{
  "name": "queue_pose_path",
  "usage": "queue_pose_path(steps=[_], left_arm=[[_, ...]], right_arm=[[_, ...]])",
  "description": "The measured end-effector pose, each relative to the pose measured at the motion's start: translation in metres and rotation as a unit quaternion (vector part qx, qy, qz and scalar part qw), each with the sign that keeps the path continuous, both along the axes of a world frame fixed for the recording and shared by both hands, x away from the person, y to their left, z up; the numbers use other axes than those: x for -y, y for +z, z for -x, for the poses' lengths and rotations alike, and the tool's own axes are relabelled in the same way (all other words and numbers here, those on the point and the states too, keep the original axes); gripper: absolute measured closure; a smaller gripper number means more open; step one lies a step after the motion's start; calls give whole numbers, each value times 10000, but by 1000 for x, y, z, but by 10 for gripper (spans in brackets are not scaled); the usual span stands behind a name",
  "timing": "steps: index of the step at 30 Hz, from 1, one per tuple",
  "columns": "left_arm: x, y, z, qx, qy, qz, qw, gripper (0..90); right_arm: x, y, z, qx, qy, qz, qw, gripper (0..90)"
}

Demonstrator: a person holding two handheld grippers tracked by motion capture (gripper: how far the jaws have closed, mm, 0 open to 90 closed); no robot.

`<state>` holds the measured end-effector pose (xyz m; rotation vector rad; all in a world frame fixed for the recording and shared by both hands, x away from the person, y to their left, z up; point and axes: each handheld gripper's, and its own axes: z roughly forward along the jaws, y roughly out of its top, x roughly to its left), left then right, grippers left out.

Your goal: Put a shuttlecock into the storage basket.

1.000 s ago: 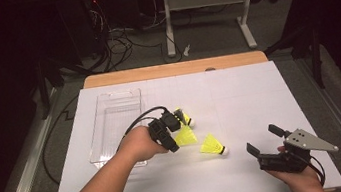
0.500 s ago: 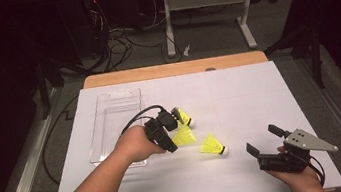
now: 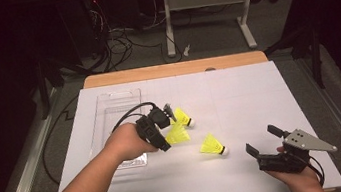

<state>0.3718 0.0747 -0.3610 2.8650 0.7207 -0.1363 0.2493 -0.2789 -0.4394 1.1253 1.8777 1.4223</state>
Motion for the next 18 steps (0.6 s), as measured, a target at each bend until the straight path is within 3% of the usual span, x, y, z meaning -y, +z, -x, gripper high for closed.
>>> queue_pose_path(steps=[8,18], left_arm=[[-12,15,-2,-50,112,-51,9999,638],[-30,29,-6,43,319,-100,9994,638]], right_arm=[[0,0,0,-7,-7,-1,10000,41],[0,0,0,6,-5,3,10000,41]])
